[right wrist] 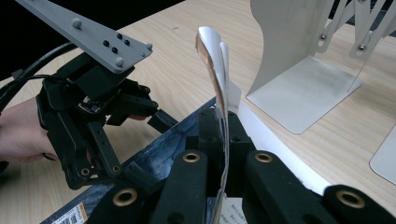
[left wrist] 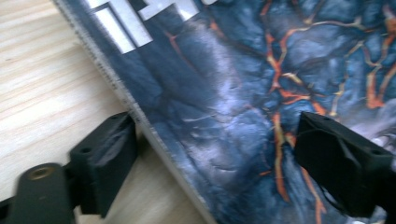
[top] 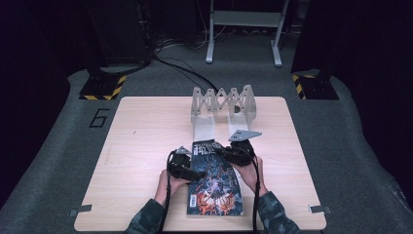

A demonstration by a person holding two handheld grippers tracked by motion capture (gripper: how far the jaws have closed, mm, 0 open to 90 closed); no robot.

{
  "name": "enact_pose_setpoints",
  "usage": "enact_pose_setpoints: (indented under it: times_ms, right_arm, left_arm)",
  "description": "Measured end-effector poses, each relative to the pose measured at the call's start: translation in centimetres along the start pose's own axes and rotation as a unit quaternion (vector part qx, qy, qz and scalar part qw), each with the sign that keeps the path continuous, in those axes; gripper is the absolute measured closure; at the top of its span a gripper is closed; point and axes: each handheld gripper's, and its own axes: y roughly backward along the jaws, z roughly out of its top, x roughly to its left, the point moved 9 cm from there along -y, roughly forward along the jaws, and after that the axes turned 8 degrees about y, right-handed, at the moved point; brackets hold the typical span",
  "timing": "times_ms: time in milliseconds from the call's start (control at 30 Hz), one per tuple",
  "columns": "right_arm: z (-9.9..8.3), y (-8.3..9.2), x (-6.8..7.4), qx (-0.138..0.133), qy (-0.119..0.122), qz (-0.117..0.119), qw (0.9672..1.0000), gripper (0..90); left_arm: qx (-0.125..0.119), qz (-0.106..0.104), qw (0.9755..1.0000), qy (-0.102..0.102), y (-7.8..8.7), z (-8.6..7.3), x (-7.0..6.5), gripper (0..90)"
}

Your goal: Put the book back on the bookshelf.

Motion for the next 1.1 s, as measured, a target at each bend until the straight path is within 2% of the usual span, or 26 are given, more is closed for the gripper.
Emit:
enact_pose_setpoints:
  times_ms: [33, 67, 167, 267, 300, 367, 400, 433, 467, 533, 633, 767, 800, 833, 933, 1000, 1100]
  right_arm:
    - [0.0, 0.0, -0.1, -0.001, 0.003, -0.001, 1.0, 89.3]
    - [-0.1, 0.0, 0.0, 0.001, -0.001, 0.003, 1.0, 89.3]
    - [-0.5, -0.1, -0.4, 0.0, -0.011, 0.003, 0.9999, 89.1]
    - [-1.2, -0.3, -1.0, 0.009, -0.024, 0.002, 0.9997, 87.2]
    - [-1.7, -0.5, -1.4, 0.019, -0.032, 0.002, 0.9993, 85.5]
    - [-2.6, -1.0, -2.1, 0.036, -0.048, 0.0, 0.9982, 82.1]
    - [-3.3, -1.3, -2.6, 0.055, -0.06, -0.002, 0.9966, 81.0]
    - [-3.7, -1.5, -2.9, 0.06, -0.066, -0.003, 0.996, 79.8]
    - [-4.3, -1.6, -3.2, 0.073, -0.089, 0.001, 0.9933, 77.2]
    - [-5.0, -1.7, -3.8, 0.085, -0.102, -0.004, 0.9911, 72.3]
    - [-6.3, -1.5, -4.4, 0.111, -0.13, -0.009, 0.9852, 64.9]
    - [-8.3, -0.9, -4.8, 0.151, -0.136, -0.024, 0.9788, 58.2]
    - [-8.8, -0.8, -4.8, 0.163, -0.134, -0.032, 0.9769, 57.5]
    - [-9.8, -0.4, -4.9, 0.178, -0.122, -0.042, 0.9756, 56.5]
    - [-10.1, -0.1, -4.9, 0.175, -0.126, -0.045, 0.9754, 56.5]
    - [-10.4, 0.2, -4.9, 0.18, -0.124, -0.055, 0.9743, 55.5]
    - [-10.6, 0.5, -4.7, 0.186, -0.137, -0.057, 0.9712, 54.2]
  left_arm:
    - [0.002, -0.003, 1.0, 0.001, 0.0, 0.0, -0.1, 15.9]
    - [0.01, -0.001, 0.9999, -0.009, 0.1, -0.2, 0.0, 17.8]
    - [0.01, 0.011, 0.9999, -0.007, 0.0, -0.2, 0.0, 20.4]
    - [0.005, 0.035, 0.9993, -0.011, 0.0, -0.2, 0.1, 23.9]
    - [0.008, 0.046, 0.9987, -0.023, 0.0, -0.2, 0.2, 26.1]
    - [0.008, 0.064, 0.9974, -0.031, 0.0, -0.3, 0.2, 30.8]
    - [0.007, 0.069, 0.997, -0.033, 0.0, -0.3, 0.3, 32.2]
    - [0.006, 0.071, 0.9969, -0.033, 0.0, -0.3, 0.3, 33.1]
    - [0.005, 0.073, 0.9968, -0.033, 0.1, -0.3, 0.3, 34.0]
    - [0.002, 0.076, 0.9967, -0.029, 0.1, -0.3, 0.3, 35.6]
    - [0.001, 0.079, 0.9965, -0.027, 0.1, -0.3, 0.3, 36.9]
    - [-0.001, 0.081, 0.9965, -0.024, 0.1, -0.3, 0.3, 37.7]
    - [-0.002, 0.082, 0.9963, -0.025, 0.2, -0.3, 0.3, 37.9]
    - [-0.002, 0.082, 0.9963, -0.024, 0.2, -0.3, 0.3, 38.1]
    - [-0.001, 0.083, 0.9963, -0.026, 0.2, -0.3, 0.4, 38.3]
    - [0.001, 0.083, 0.9963, -0.025, 0.2, -0.3, 0.4, 38.4]
    - [0.003, 0.084, 0.9961, -0.027, 0.2, -0.3, 0.4, 38.6]
